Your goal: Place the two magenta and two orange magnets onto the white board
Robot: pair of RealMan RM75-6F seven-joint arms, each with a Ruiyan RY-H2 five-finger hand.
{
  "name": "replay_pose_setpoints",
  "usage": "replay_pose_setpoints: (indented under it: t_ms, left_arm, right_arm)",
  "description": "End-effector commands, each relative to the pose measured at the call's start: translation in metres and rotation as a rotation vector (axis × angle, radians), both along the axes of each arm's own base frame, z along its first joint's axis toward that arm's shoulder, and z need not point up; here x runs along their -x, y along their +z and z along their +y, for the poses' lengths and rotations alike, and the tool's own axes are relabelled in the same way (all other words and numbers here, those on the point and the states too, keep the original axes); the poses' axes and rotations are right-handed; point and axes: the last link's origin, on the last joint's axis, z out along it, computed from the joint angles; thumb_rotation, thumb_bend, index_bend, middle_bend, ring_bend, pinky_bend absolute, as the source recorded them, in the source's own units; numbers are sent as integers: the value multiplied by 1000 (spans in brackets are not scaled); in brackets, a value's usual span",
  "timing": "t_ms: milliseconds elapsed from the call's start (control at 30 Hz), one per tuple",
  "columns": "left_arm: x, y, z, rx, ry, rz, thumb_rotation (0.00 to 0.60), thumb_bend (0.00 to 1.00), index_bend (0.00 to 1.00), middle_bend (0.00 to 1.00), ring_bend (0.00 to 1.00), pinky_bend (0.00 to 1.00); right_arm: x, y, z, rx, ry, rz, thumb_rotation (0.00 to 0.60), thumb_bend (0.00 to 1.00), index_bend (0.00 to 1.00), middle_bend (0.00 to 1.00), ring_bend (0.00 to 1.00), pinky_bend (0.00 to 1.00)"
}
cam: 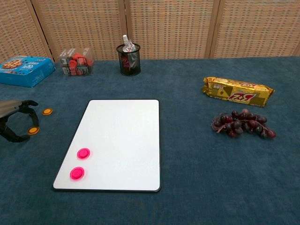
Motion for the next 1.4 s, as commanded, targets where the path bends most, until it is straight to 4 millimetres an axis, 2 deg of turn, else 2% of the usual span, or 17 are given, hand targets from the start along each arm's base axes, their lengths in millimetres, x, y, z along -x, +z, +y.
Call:
replay_pose_setpoints:
  t_ms: [33, 533, 900, 1033, 1167, 1233, 1400]
  left_arm:
    - [0, 0, 0, 1, 2, 1, 600, 381, 539, 0, 0, 0]
    - [-4, 3, 1, -12, -10, -7, 600, 411, 555, 0, 0, 0]
    - [-24, 16, -4, -24, -61, -41, 600, 411, 556, 0, 0, 0]
    - [-52, 15, -15, 9, -146, -72, 600, 408, 557, 0, 0, 0]
    - [-91, 6, -37, 70, -268, -109, 600, 404, 557, 0, 0, 0]
    - [-112, -3, -52, 119, -337, -122, 600, 402, 557, 0, 0, 0]
    - [-147, -32, -86, 242, -453, -124, 600, 397, 557, 0, 0, 0]
  right_arm:
    - [0, 0, 0, 0, 0, 0, 600, 0, 0, 0, 0, 0]
    - [0, 0, 0, -2, -1, -4, 600, 0, 0, 0, 0, 0]
    - [0, 0, 0, -2, -2, -9, 600, 0, 0, 0, 0, 0]
    - [0, 0, 0, -3, -2, -11, 600, 0, 0, 0, 0, 0]
    - [0, 1, 0, -2, -2, -12, 600, 0, 0, 0, 0, 0]
    - [0, 1, 0, -3, -2, -12, 600, 0, 0, 0, 0, 0]
    - [0, 1, 0, -3, -3, -15, 600, 0, 0, 0, 0, 0]
